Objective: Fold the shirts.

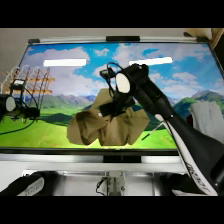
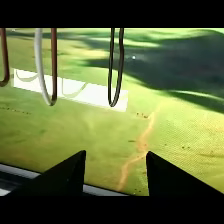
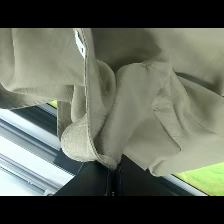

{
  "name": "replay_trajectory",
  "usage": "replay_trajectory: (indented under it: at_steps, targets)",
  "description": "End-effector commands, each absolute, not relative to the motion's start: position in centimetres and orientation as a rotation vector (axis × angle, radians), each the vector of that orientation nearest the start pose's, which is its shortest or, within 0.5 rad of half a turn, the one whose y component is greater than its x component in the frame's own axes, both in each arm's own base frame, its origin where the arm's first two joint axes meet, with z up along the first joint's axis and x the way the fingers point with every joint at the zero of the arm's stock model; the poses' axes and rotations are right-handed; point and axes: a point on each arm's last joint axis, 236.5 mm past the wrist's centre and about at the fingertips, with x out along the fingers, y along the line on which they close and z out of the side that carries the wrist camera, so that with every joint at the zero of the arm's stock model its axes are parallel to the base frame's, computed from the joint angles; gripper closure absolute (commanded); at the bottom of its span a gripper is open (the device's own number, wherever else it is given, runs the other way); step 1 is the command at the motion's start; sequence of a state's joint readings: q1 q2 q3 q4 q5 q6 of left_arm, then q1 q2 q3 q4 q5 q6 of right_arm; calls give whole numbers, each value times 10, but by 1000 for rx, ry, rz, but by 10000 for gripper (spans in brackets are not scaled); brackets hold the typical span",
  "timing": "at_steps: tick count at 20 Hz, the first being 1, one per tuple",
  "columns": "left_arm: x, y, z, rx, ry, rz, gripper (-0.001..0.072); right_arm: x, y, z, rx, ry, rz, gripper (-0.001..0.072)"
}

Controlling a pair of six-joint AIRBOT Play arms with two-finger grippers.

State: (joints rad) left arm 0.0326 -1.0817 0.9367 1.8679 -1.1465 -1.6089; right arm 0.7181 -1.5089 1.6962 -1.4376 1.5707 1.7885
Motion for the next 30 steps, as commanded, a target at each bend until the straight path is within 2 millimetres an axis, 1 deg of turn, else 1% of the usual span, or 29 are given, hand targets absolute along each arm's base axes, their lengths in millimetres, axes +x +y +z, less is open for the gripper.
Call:
replay_trajectory:
  at_steps: [1, 4, 6, 9, 11, 12, 13, 18, 20, 22, 23, 24, 25, 26, 27, 29, 30]
  targets:
    - [342, 79, -20, 203, 1264, 194, 265, 291, 297, 80, -225, 1425, 542, 650]
    - [337, 92, -48, 182, 1345, 216, 263, 291, 297, 80, -211, 1430, 530, 650]
    - [338, 102, -59, 162, 1358, 234, 263, 292, 297, 80, -208, 1430, 527, 650]
    - [343, 111, -67, 147, 1346, 248, 263, 292, 297, 80, -200, 1430, 521, 650]
    - [347, 112, -73, 147, 1344, 243, 268, 292, 298, 80, -196, 1429, 519, 650]
    - [348, 112, -77, 148, 1346, 240, 301, 293, 298, 80, -195, 1426, 520, 650]
    - [349, 112, -81, 148, 1350, 237, 304, 293, 298, 80, -192, 1425, 518, 650]
    - [346, 116, -102, 139, 1397, 237, 304, 292, 298, 80, -180, 1431, 508, 650]
    - [344, 120, -106, 130, 1407, 246, 305, 292, 298, 80, -179, 1432, 507, 650]
    - [347, 123, -106, 121, 1393, 251, 310, 292, 298, 80, -178, 1432, 506, 650]
    - [351, 123, -106, 120, 1376, 248, 330, 292, 298, 80, -178, 1431, 506, 650]
    - [354, 121, -106, 112, 1362, 244, 379, 293, 298, 80, -177, 1430, 506, 650]
    - [355, 119, -107, 99, 1360, 241, 397, 293, 298, 80, -177, 1430, 506, 650]
    - [355, 117, -109, 87, 1364, 239, 460, 293, 298, 80, -177, 1431, 506, 650]
    - [354, 115, -112, 77, 1373, 236, 503, 293, 298, 80, -177, 1431, 506, 650]
    - [350, 113, -118, 70, 1396, 233, 662, 293, 298, 80, -177, 1430, 506, 650]
    - [349, 113, -118, 72, 1399, 231, 663, 293, 298, 80, -178, 1430, 506, 650]
